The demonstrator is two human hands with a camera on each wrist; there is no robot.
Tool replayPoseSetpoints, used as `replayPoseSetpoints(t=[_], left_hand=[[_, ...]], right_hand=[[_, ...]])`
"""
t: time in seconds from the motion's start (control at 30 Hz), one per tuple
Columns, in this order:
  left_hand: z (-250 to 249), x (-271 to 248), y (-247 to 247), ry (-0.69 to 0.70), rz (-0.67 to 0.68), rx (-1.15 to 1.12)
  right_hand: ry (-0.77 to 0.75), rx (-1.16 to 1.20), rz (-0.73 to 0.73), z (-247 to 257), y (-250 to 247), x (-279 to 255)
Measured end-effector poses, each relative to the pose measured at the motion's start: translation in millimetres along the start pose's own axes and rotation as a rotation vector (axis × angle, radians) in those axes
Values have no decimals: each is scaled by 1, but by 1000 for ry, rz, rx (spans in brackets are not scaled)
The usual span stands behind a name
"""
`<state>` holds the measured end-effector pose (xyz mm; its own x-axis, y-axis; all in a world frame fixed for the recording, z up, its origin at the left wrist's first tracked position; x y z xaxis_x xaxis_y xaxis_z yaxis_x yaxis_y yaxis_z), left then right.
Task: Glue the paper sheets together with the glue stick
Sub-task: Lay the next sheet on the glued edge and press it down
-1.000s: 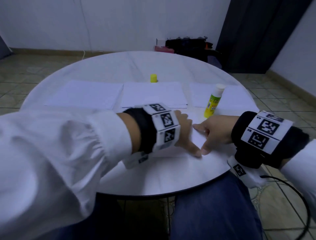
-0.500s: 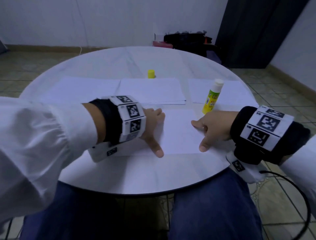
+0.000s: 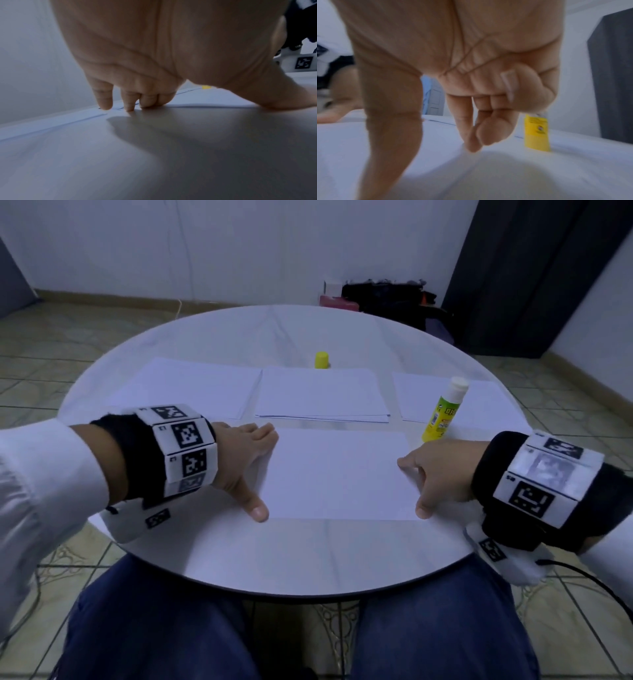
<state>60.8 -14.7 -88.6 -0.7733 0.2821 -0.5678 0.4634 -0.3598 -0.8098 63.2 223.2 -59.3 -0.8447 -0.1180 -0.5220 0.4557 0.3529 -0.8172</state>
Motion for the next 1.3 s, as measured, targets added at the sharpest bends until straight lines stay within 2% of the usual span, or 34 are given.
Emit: replayPoseSetpoints(t=[0.07,0.13,0.23,0.37,0.5,0.67,1.03,1.3], left_hand=[[0,0,0,3,-14,6],[1,1,0,-4,-15,2],[1,2,-1,-23,-10,16],[-2,2,-3,-49,-4,48],[-8,4,-4,-64,-22,98],[-5,1,-5,-47,28,71],[-2,0,-6,-45,7,76],[-1,3,-9,-45,23,102]], right_hand=[[-70,-180,-76,21,-4,-7],[-218,-278,-119,51,-5,-16],[-459,-343,-101,101,-4,-29],[-561,-317,-187,149,-14,-27],[-506,-285,-163,162,-29,-13],[-460,-222,-119,146,-34,0],[-132,-96,75,28,-17,32],[-47,-111,129,-13,-1,27]])
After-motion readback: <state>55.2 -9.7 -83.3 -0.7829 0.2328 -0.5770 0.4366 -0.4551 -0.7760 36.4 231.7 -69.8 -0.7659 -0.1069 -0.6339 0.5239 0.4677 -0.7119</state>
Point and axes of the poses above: each hand's wrist, its own x-axis towards the middle knuckle, its own y-axis out of the palm, z = x × y, the point moved 6 cm from there along x, towards the middle knuckle, and after that the axes turned 8 degrees about y, right-handed, at the moved point
